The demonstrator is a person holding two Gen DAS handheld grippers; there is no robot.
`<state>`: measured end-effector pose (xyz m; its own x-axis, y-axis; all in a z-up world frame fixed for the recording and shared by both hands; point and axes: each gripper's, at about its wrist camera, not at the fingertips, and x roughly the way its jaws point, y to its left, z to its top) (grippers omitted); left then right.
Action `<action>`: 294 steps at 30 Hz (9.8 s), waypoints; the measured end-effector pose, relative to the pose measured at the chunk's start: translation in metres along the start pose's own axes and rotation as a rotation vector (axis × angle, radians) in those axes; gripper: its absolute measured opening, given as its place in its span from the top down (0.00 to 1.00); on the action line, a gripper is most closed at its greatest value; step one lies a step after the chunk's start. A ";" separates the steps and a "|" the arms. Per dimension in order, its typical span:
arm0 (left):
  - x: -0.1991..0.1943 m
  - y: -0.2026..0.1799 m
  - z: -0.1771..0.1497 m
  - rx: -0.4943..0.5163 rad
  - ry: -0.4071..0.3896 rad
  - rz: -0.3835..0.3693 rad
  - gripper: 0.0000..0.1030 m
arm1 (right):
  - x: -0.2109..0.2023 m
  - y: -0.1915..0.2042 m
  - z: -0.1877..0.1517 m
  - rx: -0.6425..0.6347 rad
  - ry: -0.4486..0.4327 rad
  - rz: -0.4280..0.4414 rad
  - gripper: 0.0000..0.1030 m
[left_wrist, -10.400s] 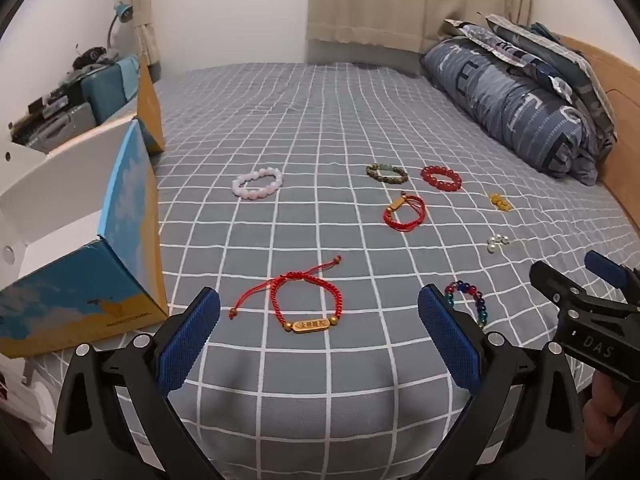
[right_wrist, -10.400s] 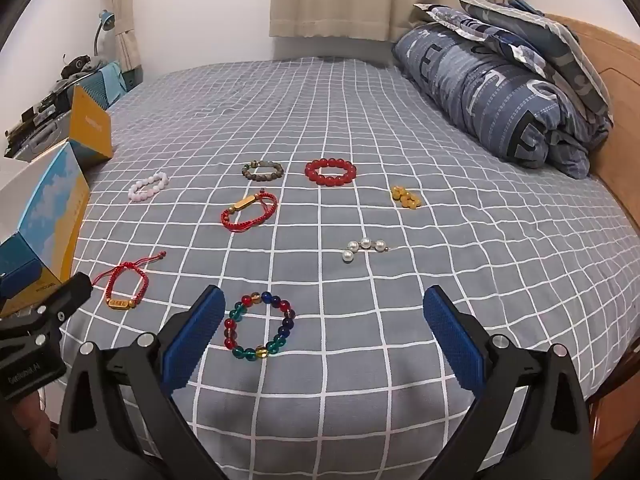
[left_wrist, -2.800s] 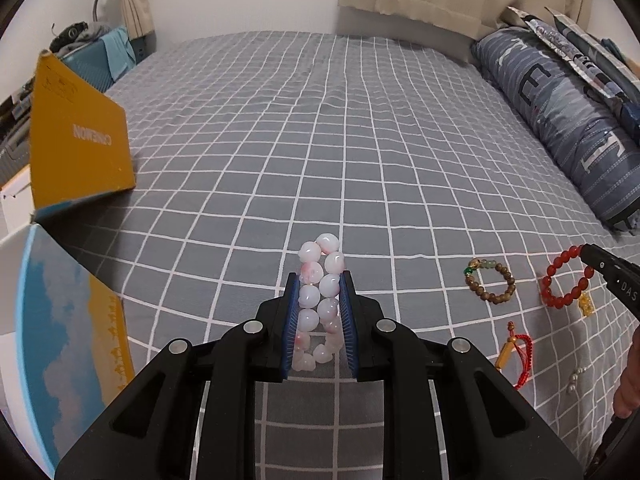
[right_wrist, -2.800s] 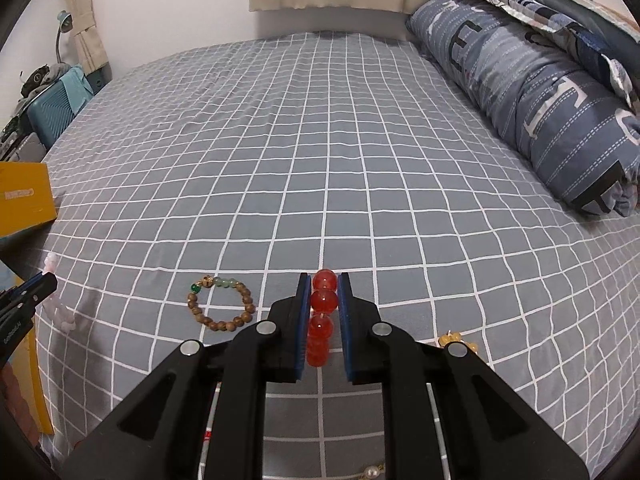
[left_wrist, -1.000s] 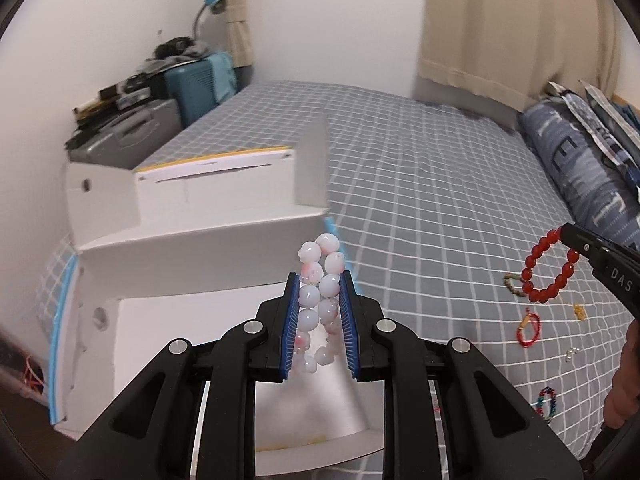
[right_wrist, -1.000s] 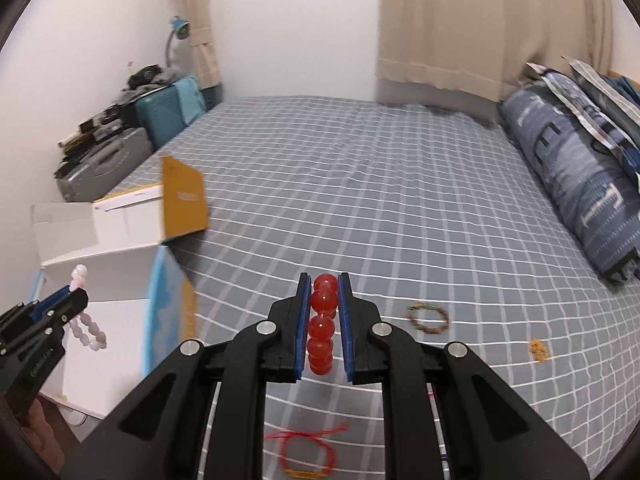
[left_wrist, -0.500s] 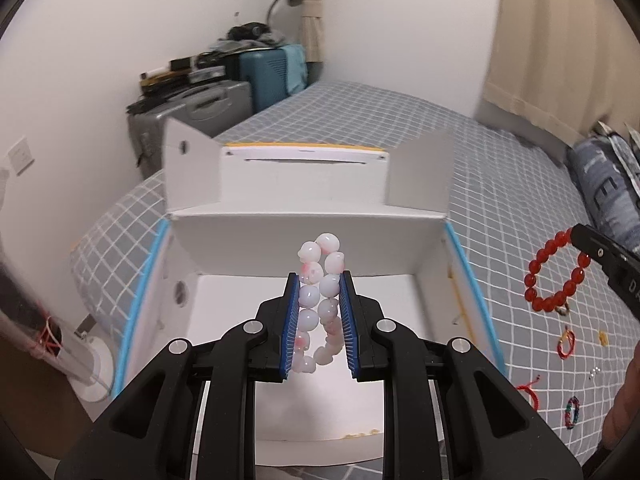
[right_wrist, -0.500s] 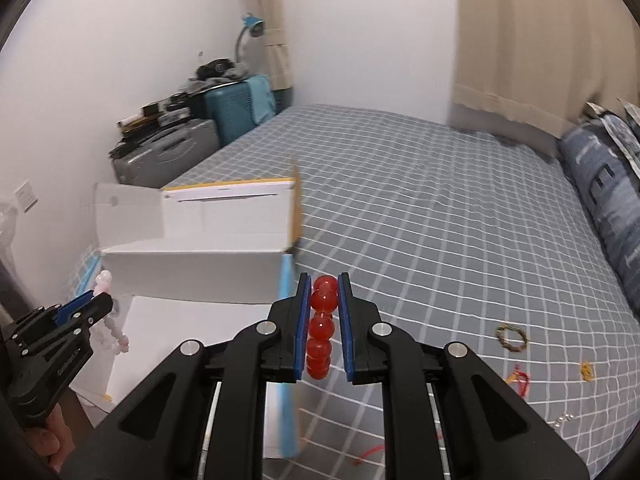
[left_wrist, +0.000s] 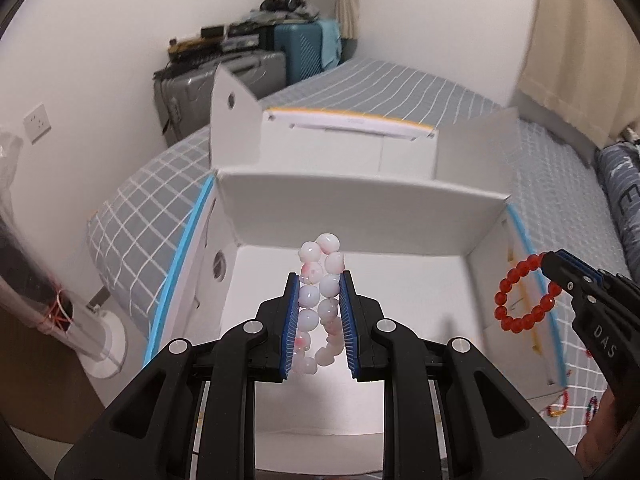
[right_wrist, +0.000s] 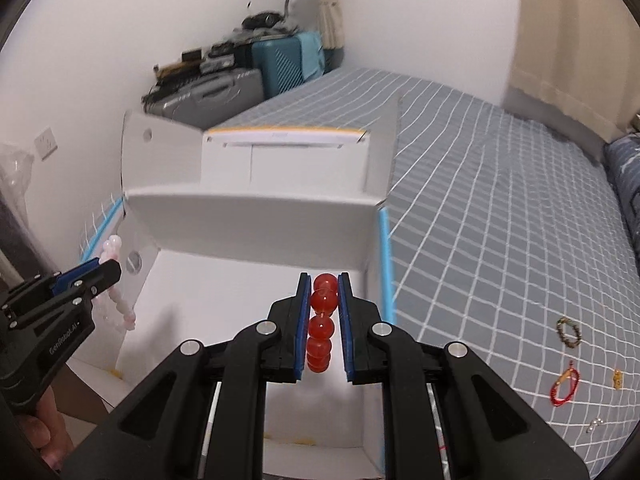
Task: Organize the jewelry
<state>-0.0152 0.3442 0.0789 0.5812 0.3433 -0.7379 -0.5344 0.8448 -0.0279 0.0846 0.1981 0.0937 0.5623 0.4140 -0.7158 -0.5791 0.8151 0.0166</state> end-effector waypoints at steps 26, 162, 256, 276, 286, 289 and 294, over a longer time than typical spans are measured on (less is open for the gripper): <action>0.057 0.013 -0.021 0.008 0.138 0.050 0.77 | 0.058 0.018 -0.020 -0.012 0.136 0.004 0.66; 0.133 -0.501 -0.065 0.490 0.204 -0.386 0.90 | -0.014 -0.520 -0.196 0.631 0.279 -0.459 0.82; 0.104 -0.490 -0.063 0.514 0.160 -0.421 0.91 | -0.009 -0.526 -0.214 0.677 0.321 -0.484 0.85; 0.068 -0.476 -0.056 0.508 0.114 -0.441 0.91 | -0.049 -0.506 -0.193 0.657 0.221 -0.487 0.91; 0.048 -0.468 -0.050 0.508 0.093 -0.445 0.91 | -0.075 -0.490 -0.179 0.635 0.180 -0.491 0.91; 0.040 -0.461 -0.048 0.503 0.082 -0.444 0.91 | -0.084 -0.480 -0.173 0.620 0.161 -0.495 0.91; 0.030 -0.450 -0.044 0.497 0.067 -0.431 0.91 | -0.091 -0.462 -0.161 0.589 0.135 -0.490 0.91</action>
<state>0.2152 -0.0436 0.0396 0.6313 -0.0808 -0.7713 0.0934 0.9952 -0.0277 0.2062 -0.2814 0.0390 0.5748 -0.0711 -0.8152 0.1473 0.9889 0.0176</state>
